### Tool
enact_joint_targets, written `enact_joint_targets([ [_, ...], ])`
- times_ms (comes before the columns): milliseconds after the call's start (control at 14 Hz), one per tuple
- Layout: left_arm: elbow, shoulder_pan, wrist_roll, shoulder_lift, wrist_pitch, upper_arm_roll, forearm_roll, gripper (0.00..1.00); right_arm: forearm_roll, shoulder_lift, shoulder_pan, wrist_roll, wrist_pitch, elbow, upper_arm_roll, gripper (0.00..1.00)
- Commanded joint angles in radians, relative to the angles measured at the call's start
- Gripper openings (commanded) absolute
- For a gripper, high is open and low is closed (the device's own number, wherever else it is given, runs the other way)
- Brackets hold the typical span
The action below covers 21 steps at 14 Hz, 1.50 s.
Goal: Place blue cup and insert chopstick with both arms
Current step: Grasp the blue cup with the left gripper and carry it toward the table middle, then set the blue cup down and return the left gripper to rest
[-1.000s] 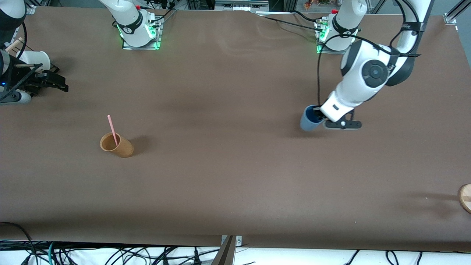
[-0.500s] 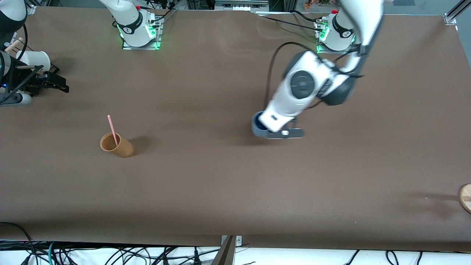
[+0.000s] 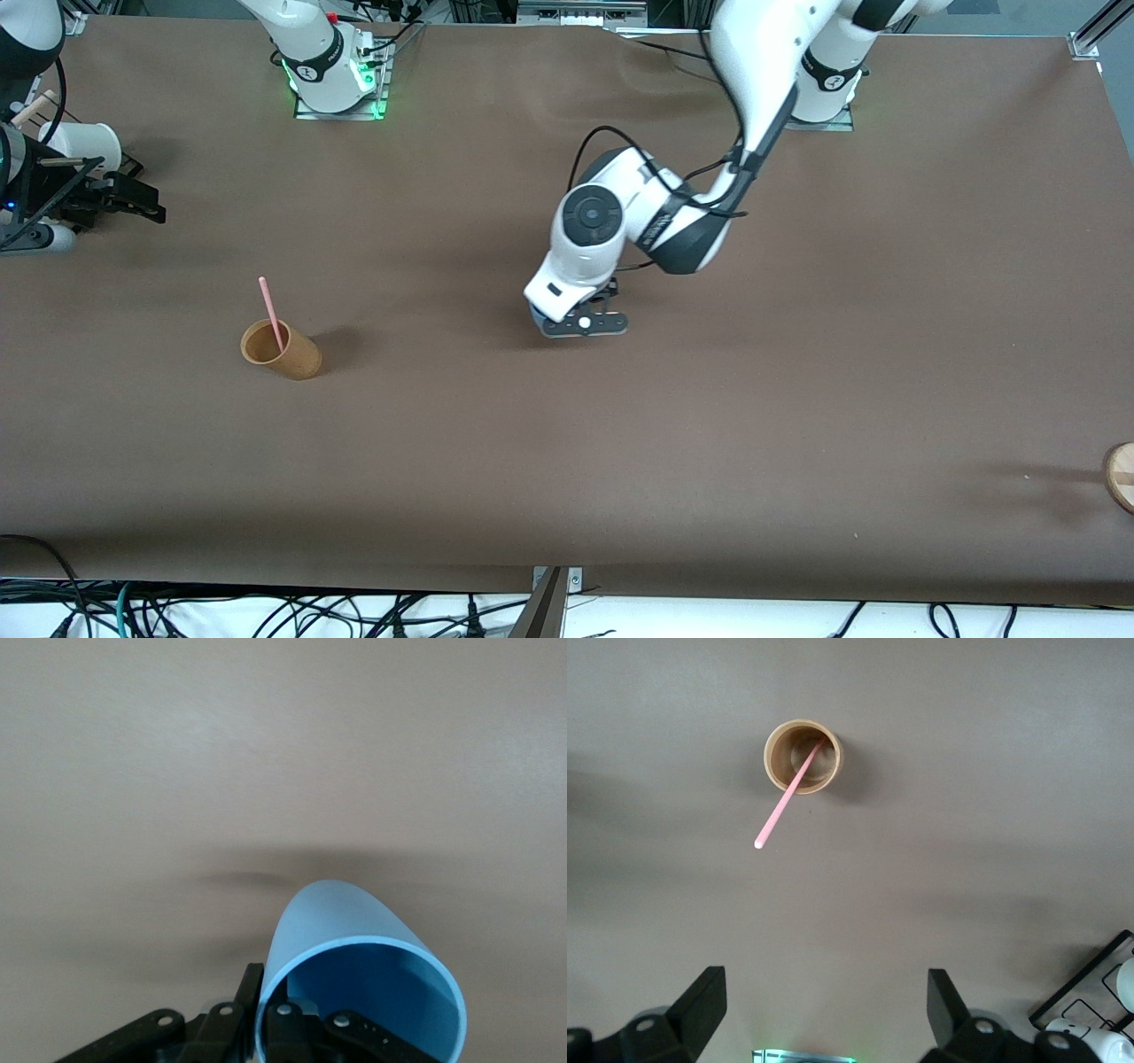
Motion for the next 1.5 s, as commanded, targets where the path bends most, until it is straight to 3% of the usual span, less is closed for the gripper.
enact_joint_targets([
  [0,0.161,-0.045,-0.081,0.119,-0.036,0.024,-0.014,0.0,0.008,0.007,-0.009,0.002,-0.02,0.023,0.004,1.0],
  [357,0.177,-0.063,-0.145,0.171,-0.008,0.032,-0.014,0.0,0.006,0.007,-0.009,0.0,-0.02,0.023,0.004,1.0],
  [429,0.177,-0.063,-0.146,0.171,-0.008,0.033,-0.014,0.12,0.008,0.007,-0.009,-0.002,-0.02,0.023,0.004,1.0],
  [500,0.177,-0.062,-0.146,0.168,-0.008,0.036,-0.014,0.32,0.008,0.007,-0.009,-0.002,-0.02,0.023,0.004,1.0],
  [643,0.177,-0.058,-0.147,0.148,-0.017,0.035,-0.019,0.94,0.008,0.007,-0.008,0.005,-0.02,0.023,0.003,1.0],
  [714,0.177,-0.055,-0.141,0.136,-0.023,0.033,-0.022,1.0,0.008,0.007,-0.009,0.005,-0.02,0.023,0.004,1.0],
  [1143,0.177,0.01,-0.042,0.015,-0.128,0.036,-0.031,1.0,0.006,0.007,-0.005,0.008,-0.02,0.023,0.003,1.0],
  [1429,0.159,0.13,0.066,-0.105,-0.166,0.033,-0.034,1.0,0.006,0.007,-0.008,-0.003,-0.02,0.023,0.003,1.0],
])
